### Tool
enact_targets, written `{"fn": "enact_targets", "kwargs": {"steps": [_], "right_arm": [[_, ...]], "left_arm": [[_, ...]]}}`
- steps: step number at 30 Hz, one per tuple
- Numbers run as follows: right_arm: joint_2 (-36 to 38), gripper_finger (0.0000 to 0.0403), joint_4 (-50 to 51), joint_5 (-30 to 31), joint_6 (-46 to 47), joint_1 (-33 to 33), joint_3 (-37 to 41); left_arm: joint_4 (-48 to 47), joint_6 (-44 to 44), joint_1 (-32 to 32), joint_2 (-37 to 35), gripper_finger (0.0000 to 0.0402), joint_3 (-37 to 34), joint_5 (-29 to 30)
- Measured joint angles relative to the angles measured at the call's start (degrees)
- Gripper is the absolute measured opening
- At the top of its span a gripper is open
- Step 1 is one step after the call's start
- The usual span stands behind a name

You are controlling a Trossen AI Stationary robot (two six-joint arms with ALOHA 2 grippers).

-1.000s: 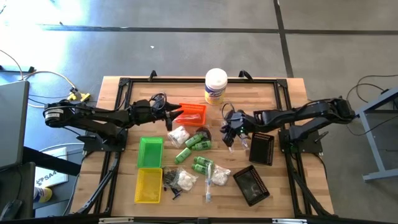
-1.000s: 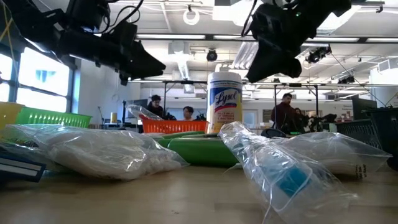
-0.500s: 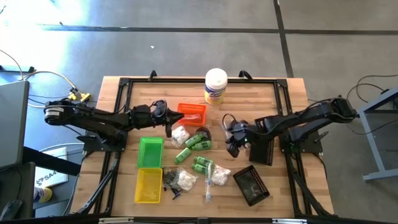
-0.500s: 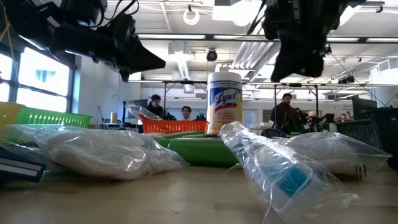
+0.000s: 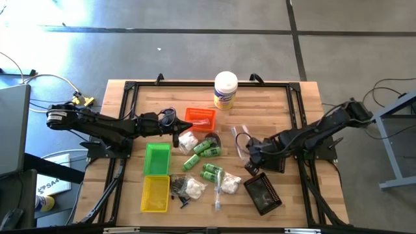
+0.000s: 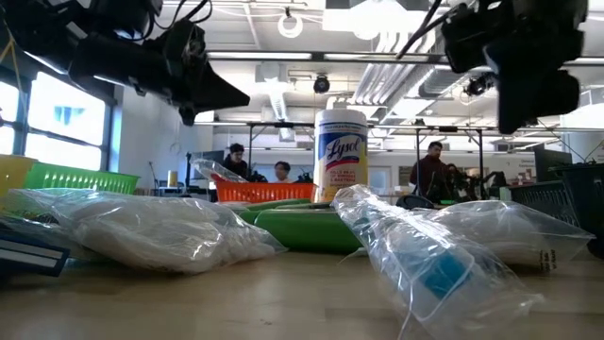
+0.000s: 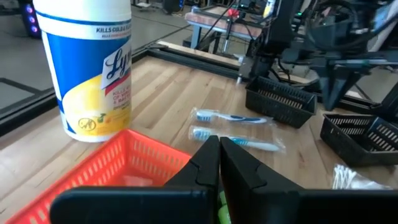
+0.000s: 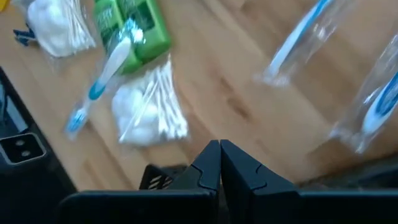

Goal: Pick & Place Travel size toiletries
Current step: Adjust the bottom black bin on the table

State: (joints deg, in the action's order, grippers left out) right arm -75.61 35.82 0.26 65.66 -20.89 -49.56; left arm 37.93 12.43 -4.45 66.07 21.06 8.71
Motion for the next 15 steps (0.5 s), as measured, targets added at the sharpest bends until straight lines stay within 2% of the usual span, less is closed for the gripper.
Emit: {"fn": "enact_targets", "kwargs": {"steps": [7, 15], "right_arm": [[0.0, 0.0004, 2.85, -3.23, 9.82, -4.76, 0.0], [-2.13, 0.0003, 4.57, -2.22, 24.39, -9.55, 0.0]], "left_arm": [[-1.48, 1.35, 0.0, 0.01, 0.0007, 0.0, 0.0], [-1.4, 0.87, 0.0, 0.01, 0.0007, 0.0, -0.02]]}}
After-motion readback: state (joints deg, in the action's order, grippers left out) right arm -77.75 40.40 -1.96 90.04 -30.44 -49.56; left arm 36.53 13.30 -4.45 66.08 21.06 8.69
